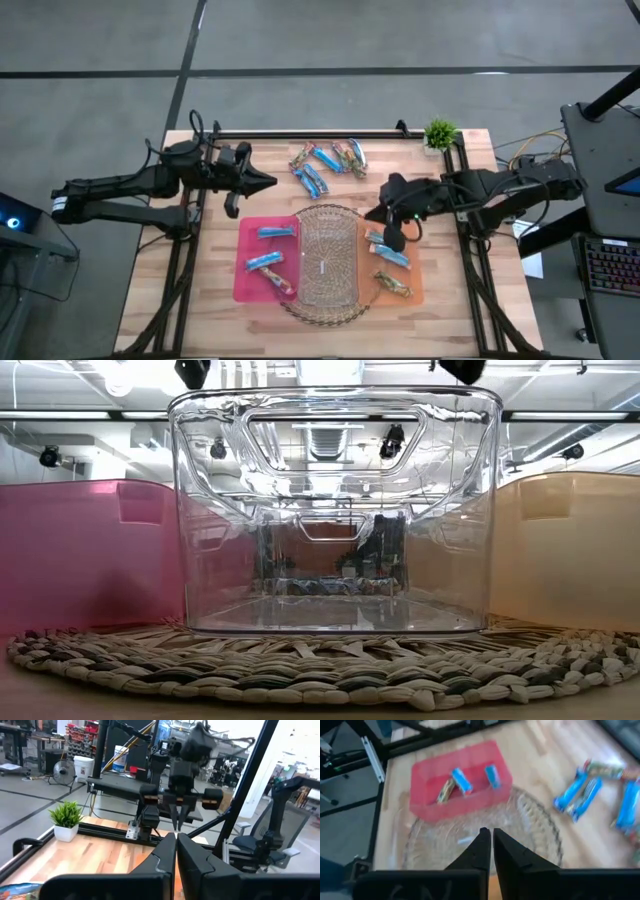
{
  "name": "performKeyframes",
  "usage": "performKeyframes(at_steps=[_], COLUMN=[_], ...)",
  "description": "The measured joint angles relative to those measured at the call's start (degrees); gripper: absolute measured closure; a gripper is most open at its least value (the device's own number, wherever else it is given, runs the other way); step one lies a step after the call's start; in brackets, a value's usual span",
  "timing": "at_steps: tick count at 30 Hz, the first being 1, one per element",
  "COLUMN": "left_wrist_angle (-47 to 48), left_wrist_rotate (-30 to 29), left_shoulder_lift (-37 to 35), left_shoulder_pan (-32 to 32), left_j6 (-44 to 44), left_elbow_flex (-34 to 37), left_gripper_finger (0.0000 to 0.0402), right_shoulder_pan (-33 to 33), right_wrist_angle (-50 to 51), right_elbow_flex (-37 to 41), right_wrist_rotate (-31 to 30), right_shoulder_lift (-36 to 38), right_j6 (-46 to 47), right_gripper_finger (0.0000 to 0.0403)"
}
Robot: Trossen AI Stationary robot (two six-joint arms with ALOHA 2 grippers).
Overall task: Pick and place Granola Bars by type
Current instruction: Put the red granola bar into the pink bin
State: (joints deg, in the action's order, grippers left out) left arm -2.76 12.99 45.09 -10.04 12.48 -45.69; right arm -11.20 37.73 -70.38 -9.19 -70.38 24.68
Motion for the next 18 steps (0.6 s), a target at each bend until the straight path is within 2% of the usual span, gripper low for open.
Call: performKeyframes(at_steps=[9, 18], left_wrist_angle=[0.11, 0.24], left_wrist_rotate=[-0.93, -2.61], left_shoulder_lift=[0.01, 0.14], left_shoulder_pan=[0.0, 0.0], left_j6=[-1.06, -2.57], left_elbow_flex=[0.02, 0.09], left_gripper_finger=[0.0401, 0.0401], right_shoulder_pan=[5.99, 6.53], right_wrist_angle=[-3.24, -6.77], right_elbow_flex=[-0.13, -0.38], right_wrist_rotate=[0.02, 0.17], right_shoulder_lift=[0.58, -0.07], right_j6=[-15.54, -11.55], right_gripper_finger=[0.0394, 0.0394])
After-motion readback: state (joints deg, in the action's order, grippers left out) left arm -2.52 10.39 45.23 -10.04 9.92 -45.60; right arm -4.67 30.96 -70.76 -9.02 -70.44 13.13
